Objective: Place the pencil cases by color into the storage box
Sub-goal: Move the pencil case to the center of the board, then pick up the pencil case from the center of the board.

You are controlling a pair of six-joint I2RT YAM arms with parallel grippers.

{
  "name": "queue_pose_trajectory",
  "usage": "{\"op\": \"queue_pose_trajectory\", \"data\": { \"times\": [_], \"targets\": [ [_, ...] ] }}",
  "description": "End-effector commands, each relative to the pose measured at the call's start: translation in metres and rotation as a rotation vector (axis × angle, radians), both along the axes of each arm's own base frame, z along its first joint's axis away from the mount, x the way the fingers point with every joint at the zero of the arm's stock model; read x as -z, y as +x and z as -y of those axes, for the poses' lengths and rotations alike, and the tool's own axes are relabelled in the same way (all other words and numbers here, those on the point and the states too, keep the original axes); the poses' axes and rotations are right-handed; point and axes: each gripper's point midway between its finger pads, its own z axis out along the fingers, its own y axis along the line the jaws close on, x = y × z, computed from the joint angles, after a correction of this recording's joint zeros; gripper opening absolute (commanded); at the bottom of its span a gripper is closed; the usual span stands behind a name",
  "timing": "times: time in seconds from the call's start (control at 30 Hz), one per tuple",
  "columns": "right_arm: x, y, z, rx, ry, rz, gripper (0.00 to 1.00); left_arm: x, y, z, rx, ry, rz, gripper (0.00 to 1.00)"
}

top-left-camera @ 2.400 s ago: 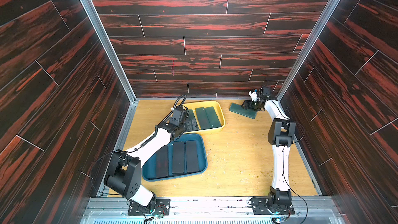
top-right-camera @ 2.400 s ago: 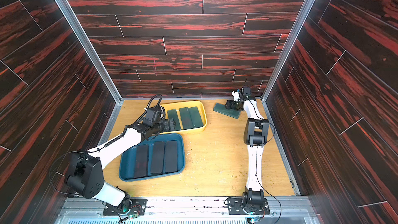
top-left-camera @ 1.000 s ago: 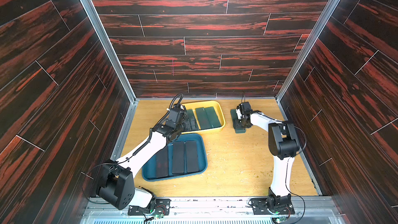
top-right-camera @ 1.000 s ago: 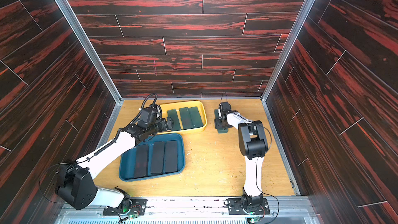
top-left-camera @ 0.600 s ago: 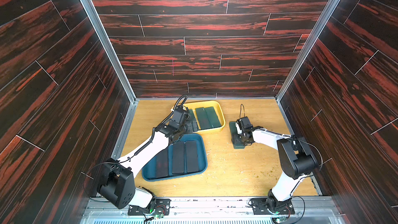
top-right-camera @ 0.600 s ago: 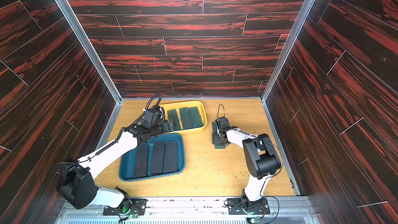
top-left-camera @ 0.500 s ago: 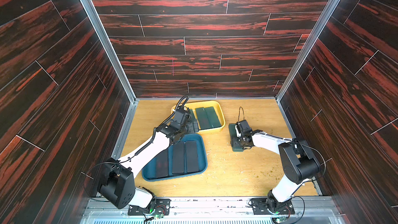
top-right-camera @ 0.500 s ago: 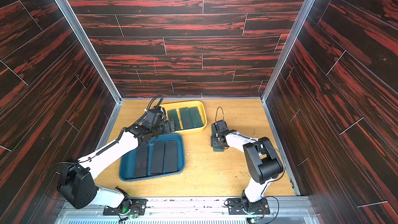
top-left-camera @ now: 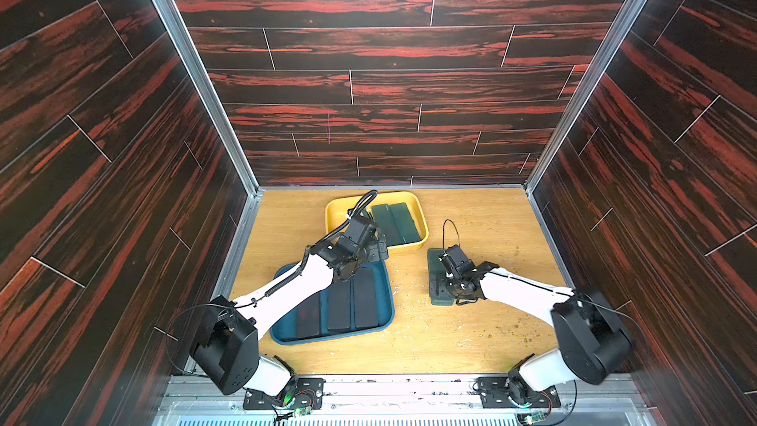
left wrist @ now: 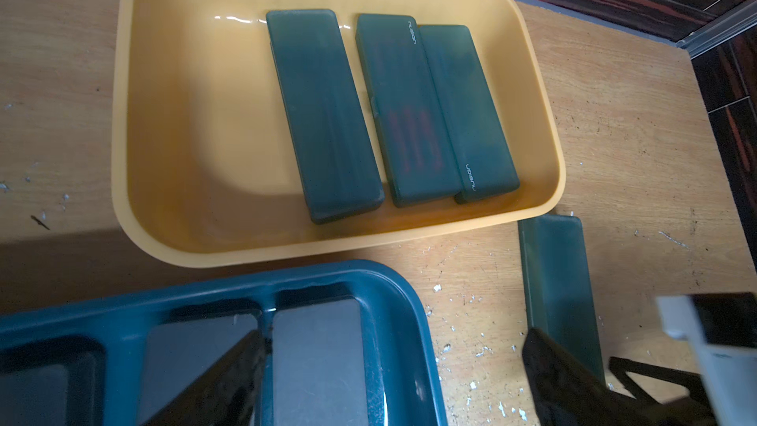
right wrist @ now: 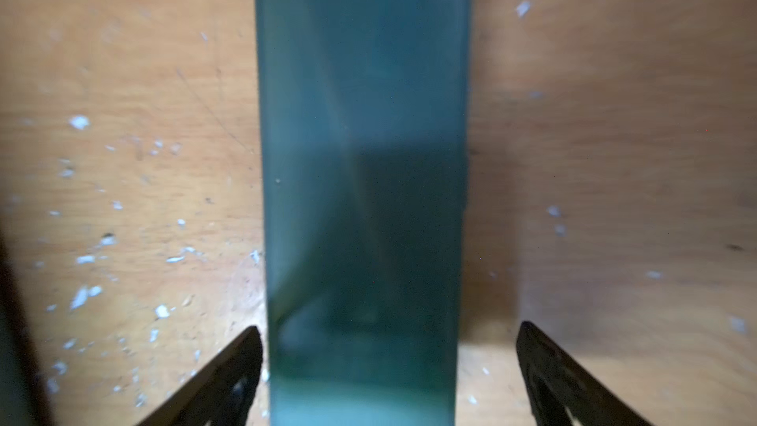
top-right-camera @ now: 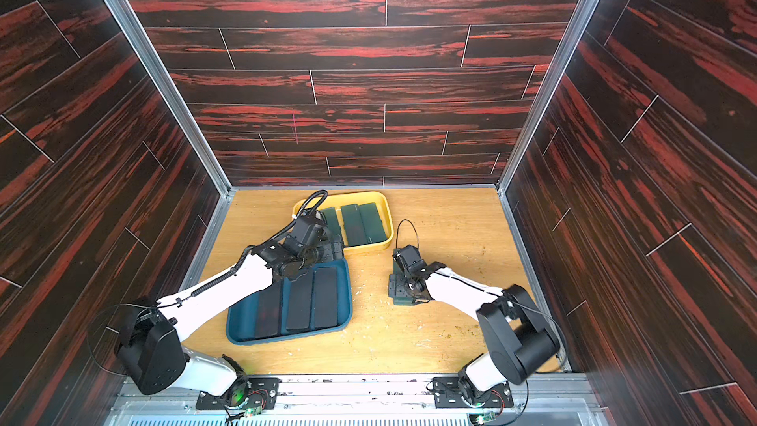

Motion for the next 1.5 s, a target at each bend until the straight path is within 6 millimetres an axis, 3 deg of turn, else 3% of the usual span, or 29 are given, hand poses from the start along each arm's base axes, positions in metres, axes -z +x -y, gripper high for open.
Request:
{"op": "queue_pose_trajectory", "data": {
  "times": [0.0,0.2,0.4,0.5,0.67,0.9,1.17,1.47],
  "targets": [
    [-0.037,0.005,0.013,0.07,0.001,0.09,0.99,-0.006,-0.003,0.016,-0.027,-0.001,0.007,0.98],
    [-0.091,0.012,0.042,0.168,0.055,0.244,0.99,-0.006,-0.012,0.056,0.017,0.033,0.018,0.98],
    [-0.134,0.02,0.081,0.273,0.132,0.364,0.99,-0.005,-0.021,0.093,0.063,0.073,0.023,0.98],
    [-0.155,0.022,0.09,0.289,0.123,0.418,0.99,-0.003,-0.026,0.11,0.082,0.091,0.025,0.98],
    [-0.187,0.019,0.096,0.294,0.142,0.504,0.99,0.014,-0.031,0.134,0.097,0.123,0.006,0.98],
    [-0.217,0.011,0.106,0.289,0.126,0.583,0.99,0.034,-0.031,0.168,0.072,0.14,-0.005,0.99],
    [-0.248,0.002,0.119,0.299,0.105,0.698,0.99,0.07,-0.03,0.188,0.013,0.192,-0.041,0.99],
    [-0.28,0.0,0.11,0.232,0.158,0.779,0.99,0.095,-0.024,0.209,-0.017,0.201,-0.057,0.99]
  ]
}}
